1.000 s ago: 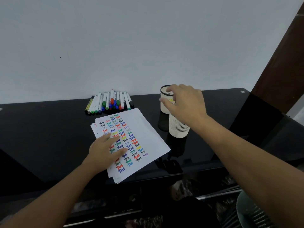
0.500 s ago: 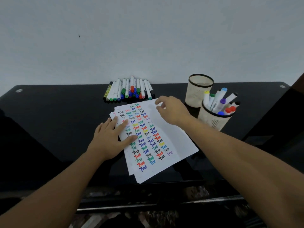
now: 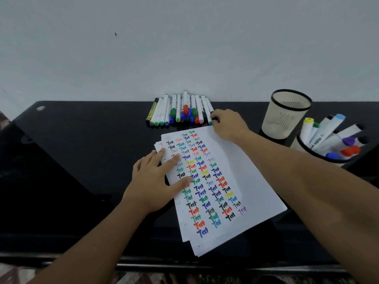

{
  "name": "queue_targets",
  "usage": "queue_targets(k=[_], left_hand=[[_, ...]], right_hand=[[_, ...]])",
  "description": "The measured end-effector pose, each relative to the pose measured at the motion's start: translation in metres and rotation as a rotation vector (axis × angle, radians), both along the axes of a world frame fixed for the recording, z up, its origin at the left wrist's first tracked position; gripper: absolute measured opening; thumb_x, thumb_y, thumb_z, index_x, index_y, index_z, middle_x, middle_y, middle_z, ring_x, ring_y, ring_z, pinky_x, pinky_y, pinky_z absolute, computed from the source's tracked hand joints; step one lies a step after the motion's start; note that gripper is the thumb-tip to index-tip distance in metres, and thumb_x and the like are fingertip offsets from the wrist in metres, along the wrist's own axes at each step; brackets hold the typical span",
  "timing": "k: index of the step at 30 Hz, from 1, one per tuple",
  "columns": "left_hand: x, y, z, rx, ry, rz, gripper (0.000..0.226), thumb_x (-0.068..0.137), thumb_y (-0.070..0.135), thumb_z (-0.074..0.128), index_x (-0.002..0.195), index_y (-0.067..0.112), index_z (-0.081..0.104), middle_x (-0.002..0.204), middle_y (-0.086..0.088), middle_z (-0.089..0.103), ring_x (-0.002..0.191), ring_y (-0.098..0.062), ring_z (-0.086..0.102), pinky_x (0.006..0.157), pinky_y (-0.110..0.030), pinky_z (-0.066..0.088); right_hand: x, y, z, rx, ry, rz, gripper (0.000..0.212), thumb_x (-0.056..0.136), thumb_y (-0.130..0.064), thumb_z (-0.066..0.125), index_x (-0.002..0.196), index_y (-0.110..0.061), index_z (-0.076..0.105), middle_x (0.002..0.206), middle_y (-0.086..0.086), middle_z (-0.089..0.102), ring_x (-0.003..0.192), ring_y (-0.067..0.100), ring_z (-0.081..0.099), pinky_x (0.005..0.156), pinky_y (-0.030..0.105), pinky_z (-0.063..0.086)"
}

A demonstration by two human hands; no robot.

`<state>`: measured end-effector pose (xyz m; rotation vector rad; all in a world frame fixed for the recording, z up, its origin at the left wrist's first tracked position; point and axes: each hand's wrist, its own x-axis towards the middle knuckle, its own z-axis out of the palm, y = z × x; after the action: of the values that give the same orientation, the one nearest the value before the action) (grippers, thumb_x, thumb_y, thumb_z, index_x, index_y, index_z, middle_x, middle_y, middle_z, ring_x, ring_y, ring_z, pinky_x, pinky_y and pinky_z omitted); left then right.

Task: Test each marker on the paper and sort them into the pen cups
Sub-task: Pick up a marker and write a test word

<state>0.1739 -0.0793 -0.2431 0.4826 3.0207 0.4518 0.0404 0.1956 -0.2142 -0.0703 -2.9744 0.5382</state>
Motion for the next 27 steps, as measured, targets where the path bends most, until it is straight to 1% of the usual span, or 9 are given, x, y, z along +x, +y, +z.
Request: queue_targets(k=[3,7,10,12,17,21,23,25,27], left_hand=[[0.000,0.000,0.000,-0.006,0.005,0.000,0.090,0.076,0.099,0.018,0.155,0.057,0.017,0.170,0.009,0.007,0.155,-0.013,-0.003,0.125,-0.042,-0.002],[0.000,0.000,0.001,-0.014,0.010,0.001,0.090,0.075,0.098,0.016,0.155,0.056,0.017,0.170,0.009,0.008,0.155,-0.014,-0.002,0.125,-0.042,-0.001],[0.000,0.001,0.001,-0.006,0.014,0.007,0.091,0.075,0.099,0.016,0.155,0.055,0.018,0.169,0.009,0.009,0.155,-0.014,-0.002,0.126,-0.043,-0.001],[0.000,0.000,0.001,-0.007,0.012,0.007,0.090,0.076,0.098,0.018,0.155,0.055,0.018,0.169,0.010,0.009,0.155,-0.013,-0.002,0.126,-0.043,0.000],[0.000,0.001,0.000,-0.001,0.017,0.008,0.092,0.074,0.099,0.016,0.155,0.055,0.020,0.169,0.009,0.011,0.155,-0.014,0.000,0.126,-0.044,0.001],[0.000,0.000,-0.001,0.000,0.021,0.013,0.093,0.073,0.100,0.015,0.155,0.055,0.021,0.169,0.010,0.011,0.155,-0.014,0.001,0.126,-0.045,0.002],[0.000,0.000,-0.001,0.000,0.021,0.014,0.093,0.074,0.099,0.015,0.155,0.055,0.020,0.169,0.010,0.011,0.155,-0.014,0.001,0.126,-0.044,0.002],[0.000,0.001,-0.001,0.001,0.019,0.013,0.093,0.073,0.099,0.015,0.155,0.055,0.021,0.169,0.010,0.011,0.155,-0.013,0.001,0.126,-0.044,0.002],[0.000,0.001,0.000,0.002,0.022,0.012,0.093,0.074,0.099,0.015,0.155,0.055,0.021,0.169,0.010,0.011,0.155,-0.013,0.001,0.126,-0.044,0.003]], right_hand=[[-0.001,0.001,-0.005,0.029,0.027,-0.010,0.025,0.104,-0.029,0.046,0.125,-0.028,0.062,0.115,0.006,0.063,0.099,0.028,0.058,0.086,0.044,0.056],[-0.001,0.004,-0.007,0.049,0.059,-0.028,0.024,0.105,-0.032,0.045,0.121,-0.027,0.063,0.112,0.008,0.055,0.099,0.029,0.054,0.088,0.047,0.054],[-0.001,0.008,-0.007,0.056,0.056,0.008,0.029,0.106,-0.032,0.044,0.126,-0.029,0.065,0.121,0.009,0.053,0.107,0.029,0.053,0.091,0.045,0.053],[-0.001,0.010,-0.007,0.087,0.047,0.047,0.031,0.107,-0.033,0.043,0.129,-0.030,0.065,0.124,0.007,0.057,0.110,0.028,0.054,0.090,0.044,0.054],[0.002,0.010,-0.007,0.176,0.080,0.063,0.033,0.106,-0.034,0.043,0.132,-0.028,0.063,0.118,0.006,0.064,0.106,0.027,0.057,0.086,0.043,0.054],[0.003,0.010,-0.008,0.181,0.128,0.011,0.020,0.105,-0.032,0.049,0.118,-0.023,0.060,0.108,0.008,0.060,0.096,0.027,0.056,0.079,0.042,0.053],[0.004,0.011,-0.009,0.192,0.150,-0.020,0.011,0.104,-0.025,0.050,0.114,-0.021,0.054,0.105,0.010,0.057,0.091,0.028,0.053,0.074,0.042,0.051],[0.005,0.011,-0.009,0.156,0.194,-0.066,0.009,0.102,-0.015,0.050,0.111,-0.018,0.048,0.104,0.012,0.054,0.087,0.030,0.051,0.068,0.042,0.047],[0.009,0.011,-0.005,0.107,0.286,-0.099,0.007,0.104,-0.015,0.048,0.111,-0.014,0.046,0.103,0.014,0.053,0.083,0.031,0.050,0.065,0.045,0.048]])
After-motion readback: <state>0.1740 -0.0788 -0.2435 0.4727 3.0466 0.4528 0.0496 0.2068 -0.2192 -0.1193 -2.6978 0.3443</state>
